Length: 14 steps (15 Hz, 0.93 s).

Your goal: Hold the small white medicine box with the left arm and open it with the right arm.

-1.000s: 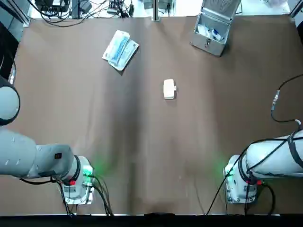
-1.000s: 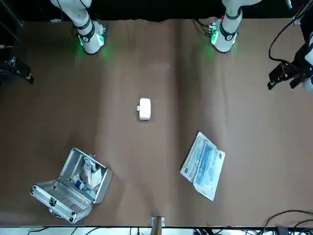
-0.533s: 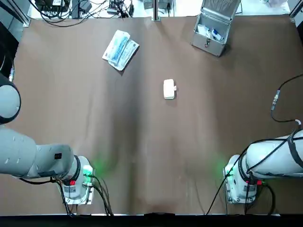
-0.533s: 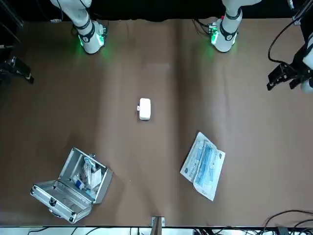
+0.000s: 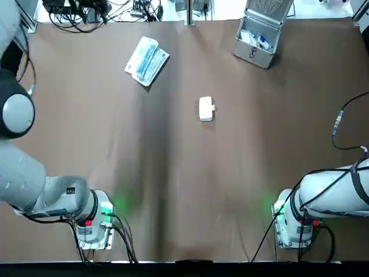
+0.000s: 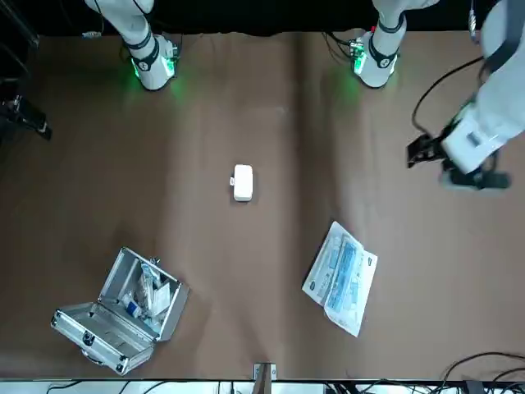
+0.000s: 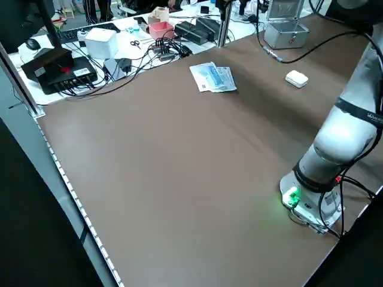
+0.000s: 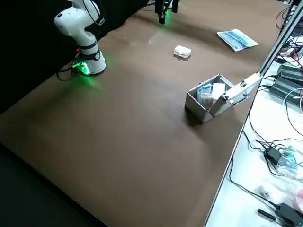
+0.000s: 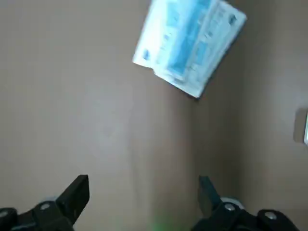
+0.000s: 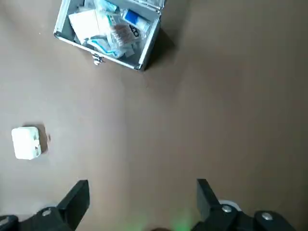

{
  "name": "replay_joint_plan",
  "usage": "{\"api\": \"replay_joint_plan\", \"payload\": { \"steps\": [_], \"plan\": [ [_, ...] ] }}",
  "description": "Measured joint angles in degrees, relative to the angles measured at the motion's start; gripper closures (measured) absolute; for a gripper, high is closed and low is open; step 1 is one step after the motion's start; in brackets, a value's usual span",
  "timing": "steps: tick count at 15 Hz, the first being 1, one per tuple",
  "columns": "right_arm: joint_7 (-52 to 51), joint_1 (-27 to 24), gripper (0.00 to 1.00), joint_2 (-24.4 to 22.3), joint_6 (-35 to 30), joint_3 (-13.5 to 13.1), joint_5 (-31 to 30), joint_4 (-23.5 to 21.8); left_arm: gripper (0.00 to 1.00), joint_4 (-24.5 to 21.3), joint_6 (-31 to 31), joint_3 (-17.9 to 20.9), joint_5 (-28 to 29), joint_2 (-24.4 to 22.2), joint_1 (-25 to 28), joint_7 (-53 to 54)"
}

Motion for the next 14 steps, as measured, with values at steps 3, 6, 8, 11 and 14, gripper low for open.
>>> {"api": "replay_joint_plan", "payload": {
  "steps": [3,6,8,11,14],
  "plan": [
    [-0.06,0.88,0.02,0.02,0.14,0.64,0.14,-2.16,0.00,0.07,0.27,-3.65,-0.01,5.39,-0.50,0.01],
    [-0.04,2.90,0.02,0.30,0.62,0.96,1.47,-3.55,0.00,0.64,2.23,-7.90,-0.01,10.86,-0.54,1.68],
    [-0.03,3.23,0.02,0.94,1.22,0.97,4.99,-4.13,0.00,2.29,4.15,-10.14,-0.05,14.61,-0.69,2.13],
    [-0.04,3.27,0.02,2.09,4.46,0.92,8.78,-6.33,0.00,6.63,4.82,-12.49,-1.69,19.50,-0.69,3.81],
    [-0.05,3.48,0.01,3.23,7.00,0.94,11.98,-8.23,0.00,9.19,4.80,-14.17,-3.23,21.91,-0.72,7.14]
  ]
}}
